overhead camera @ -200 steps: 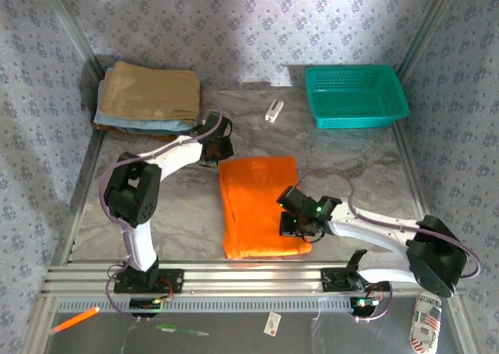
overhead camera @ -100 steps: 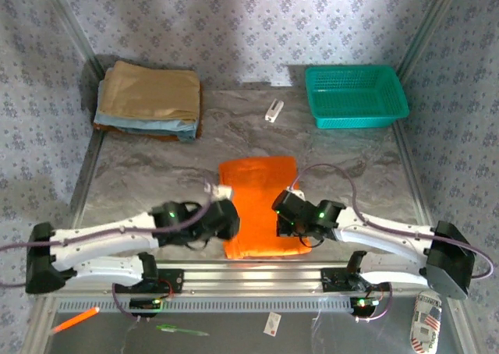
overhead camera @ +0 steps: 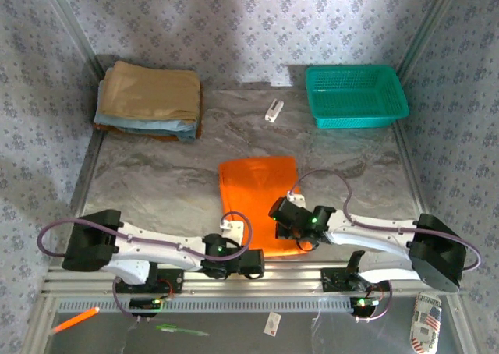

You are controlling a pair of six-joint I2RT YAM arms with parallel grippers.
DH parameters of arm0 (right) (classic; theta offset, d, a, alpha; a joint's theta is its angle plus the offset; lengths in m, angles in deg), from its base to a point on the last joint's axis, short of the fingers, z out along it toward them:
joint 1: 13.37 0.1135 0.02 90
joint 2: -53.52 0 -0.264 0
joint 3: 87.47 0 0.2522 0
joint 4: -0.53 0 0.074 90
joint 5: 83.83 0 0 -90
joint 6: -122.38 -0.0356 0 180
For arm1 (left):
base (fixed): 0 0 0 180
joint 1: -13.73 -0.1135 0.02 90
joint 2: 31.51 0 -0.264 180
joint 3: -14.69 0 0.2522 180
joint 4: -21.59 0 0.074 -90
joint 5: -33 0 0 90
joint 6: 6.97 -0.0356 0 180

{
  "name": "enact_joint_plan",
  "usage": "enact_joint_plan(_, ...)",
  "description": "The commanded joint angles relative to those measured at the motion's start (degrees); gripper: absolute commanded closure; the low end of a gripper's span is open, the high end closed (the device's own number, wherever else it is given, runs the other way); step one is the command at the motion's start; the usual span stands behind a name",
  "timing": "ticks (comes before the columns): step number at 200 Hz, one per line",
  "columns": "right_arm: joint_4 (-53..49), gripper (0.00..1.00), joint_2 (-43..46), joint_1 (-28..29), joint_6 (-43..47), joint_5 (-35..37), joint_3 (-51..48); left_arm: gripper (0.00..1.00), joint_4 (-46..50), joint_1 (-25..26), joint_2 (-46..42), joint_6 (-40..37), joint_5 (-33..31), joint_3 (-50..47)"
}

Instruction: Fold and stack the trousers

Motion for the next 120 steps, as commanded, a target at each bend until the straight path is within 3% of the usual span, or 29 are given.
enact_joint_plan(1, 2.4, 1.0, -2.4, -0.9, -0.4, 0.3, -0.2, 0.76, 0.3, -0.8, 1.5, 4.2, -2.8, -1.4)
enact_joint_plan(47, 3.0, 1.0, -10.8, -4.8, 0.5, 0.3, 1.5, 1.0, 0.3, -5.3, -6.5, -1.3, -5.5, -6.9)
enact_joint_plan(80, 0.9, 1.0, -14.9, -11.5, 2.8, 0.9, 4.4, 1.0, -0.3, -9.4, -14.3, -9.3, -7.1, -10.4)
enact_joint_plan(120, 0.0, 1.0, -20.5, -17.5, 7.3, -0.8, 9.3, 1.0, 1.4, -9.6, -25.3, -17.1, -6.1, -12.6)
